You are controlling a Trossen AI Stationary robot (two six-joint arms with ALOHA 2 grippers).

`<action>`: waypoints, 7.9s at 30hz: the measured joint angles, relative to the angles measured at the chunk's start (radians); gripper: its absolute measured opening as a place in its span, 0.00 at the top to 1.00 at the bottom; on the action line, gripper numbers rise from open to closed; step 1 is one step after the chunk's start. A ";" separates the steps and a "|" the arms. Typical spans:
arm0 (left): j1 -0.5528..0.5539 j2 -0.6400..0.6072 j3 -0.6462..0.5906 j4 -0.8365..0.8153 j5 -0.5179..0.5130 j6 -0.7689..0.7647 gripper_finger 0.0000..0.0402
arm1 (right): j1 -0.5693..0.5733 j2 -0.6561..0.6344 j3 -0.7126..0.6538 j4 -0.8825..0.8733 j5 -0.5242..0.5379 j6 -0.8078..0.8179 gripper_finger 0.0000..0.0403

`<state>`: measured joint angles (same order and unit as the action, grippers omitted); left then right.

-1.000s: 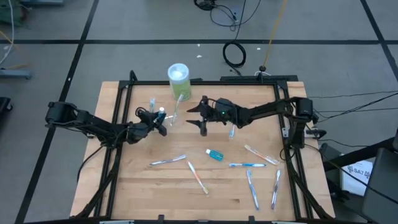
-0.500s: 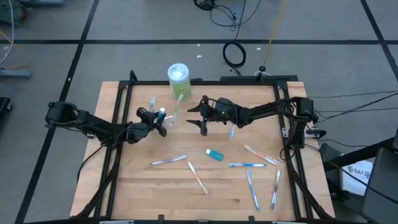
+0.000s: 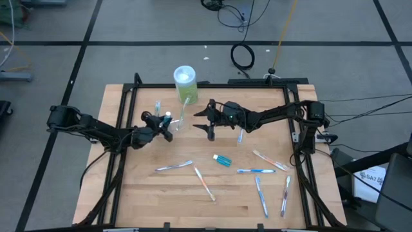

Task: Pick & Place toothbrushing station
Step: Put the top blue mouthwash into the transparent organizer, then put the top blue toothbrush into the transparent organizer

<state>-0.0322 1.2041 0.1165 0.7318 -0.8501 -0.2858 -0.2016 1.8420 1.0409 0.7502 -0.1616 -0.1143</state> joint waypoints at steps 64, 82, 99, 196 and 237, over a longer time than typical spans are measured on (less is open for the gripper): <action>-0.143 -0.251 0.299 -0.420 0.042 0.294 0.72 | -0.038 -0.191 -0.002 -0.818 0.391 0.171 0.47; -0.083 -0.251 0.299 -0.445 0.082 0.356 0.72 | -0.022 -0.368 -0.210 -1.272 0.274 -0.607 0.47; -0.023 -0.251 0.299 -0.435 0.230 0.340 0.72 | -0.033 -0.313 -0.252 -1.084 0.234 -0.851 0.47; -0.114 -0.420 0.298 -0.624 0.606 0.179 0.72 | 0.136 0.055 -0.047 0.612 0.034 -0.112 0.97; -0.121 -0.420 0.298 -0.535 0.583 0.247 0.72 | -0.039 0.414 0.292 0.389 0.090 0.132 0.97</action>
<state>-0.1528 0.7841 0.4145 0.1972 -0.2668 -0.0387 -0.2409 2.2562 1.3327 1.1392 -0.0715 0.0177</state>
